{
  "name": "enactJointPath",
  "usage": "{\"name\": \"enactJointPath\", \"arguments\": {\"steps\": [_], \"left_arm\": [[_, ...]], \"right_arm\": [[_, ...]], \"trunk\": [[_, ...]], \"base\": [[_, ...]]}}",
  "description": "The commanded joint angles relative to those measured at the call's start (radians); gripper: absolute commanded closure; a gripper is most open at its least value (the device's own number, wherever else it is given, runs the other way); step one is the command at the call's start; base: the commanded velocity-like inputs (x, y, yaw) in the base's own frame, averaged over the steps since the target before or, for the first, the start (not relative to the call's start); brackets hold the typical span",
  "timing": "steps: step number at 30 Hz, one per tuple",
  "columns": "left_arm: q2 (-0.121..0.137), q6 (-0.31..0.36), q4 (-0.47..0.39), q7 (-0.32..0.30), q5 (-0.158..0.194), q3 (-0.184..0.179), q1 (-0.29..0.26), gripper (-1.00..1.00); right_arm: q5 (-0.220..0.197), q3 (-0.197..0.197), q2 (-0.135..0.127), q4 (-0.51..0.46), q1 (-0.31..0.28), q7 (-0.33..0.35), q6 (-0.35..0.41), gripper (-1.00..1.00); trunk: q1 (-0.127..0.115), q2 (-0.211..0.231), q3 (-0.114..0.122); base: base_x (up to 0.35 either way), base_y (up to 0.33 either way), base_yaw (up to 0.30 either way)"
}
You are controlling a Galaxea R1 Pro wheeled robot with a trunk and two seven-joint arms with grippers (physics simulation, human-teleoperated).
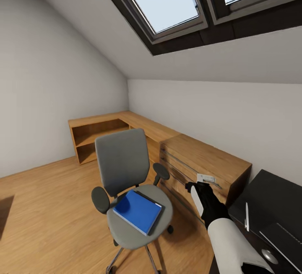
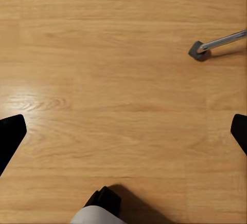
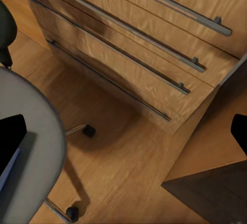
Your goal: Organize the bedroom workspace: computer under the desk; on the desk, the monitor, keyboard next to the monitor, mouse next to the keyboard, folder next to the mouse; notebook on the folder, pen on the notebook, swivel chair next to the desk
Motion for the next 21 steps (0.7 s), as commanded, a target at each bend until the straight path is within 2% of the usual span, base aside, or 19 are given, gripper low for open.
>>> {"name": "enactJointPath", "arguments": {"steps": [1, 5, 14, 21], "left_arm": [[0.000, -0.005, -0.001, 0.008, 0.006, -0.005, 0.000, -1.00], [-0.003, -0.038, 0.009, 0.008, 0.005, -0.005, 0.000, -1.00], [-0.004, -0.052, 0.013, 0.008, 0.004, -0.005, 0.000, -1.00], [-0.004, -0.054, 0.015, 0.008, 0.004, -0.005, 0.000, -1.00]], "right_arm": [[0.006, -0.001, 0.001, -0.002, -0.001, 0.001, 0.006, -1.00], [0.004, 0.008, 0.002, -0.002, 0.000, 0.001, 0.006, -1.00], [0.001, 0.012, 0.011, -0.007, 0.000, 0.000, 0.007, -1.00], [0.002, 0.012, 0.013, -0.004, 0.000, 0.000, 0.004, -1.00]], "trunk": [[0.000, -0.001, -0.001], [0.000, -0.001, -0.001], [0.000, -0.001, -0.001], [0.000, -0.001, -0.001]], "base": [[0.000, 0.000, 0.006], [0.000, 0.000, 0.003], [0.000, 0.000, 0.016], [0.008, 0.006, 0.226]]}}
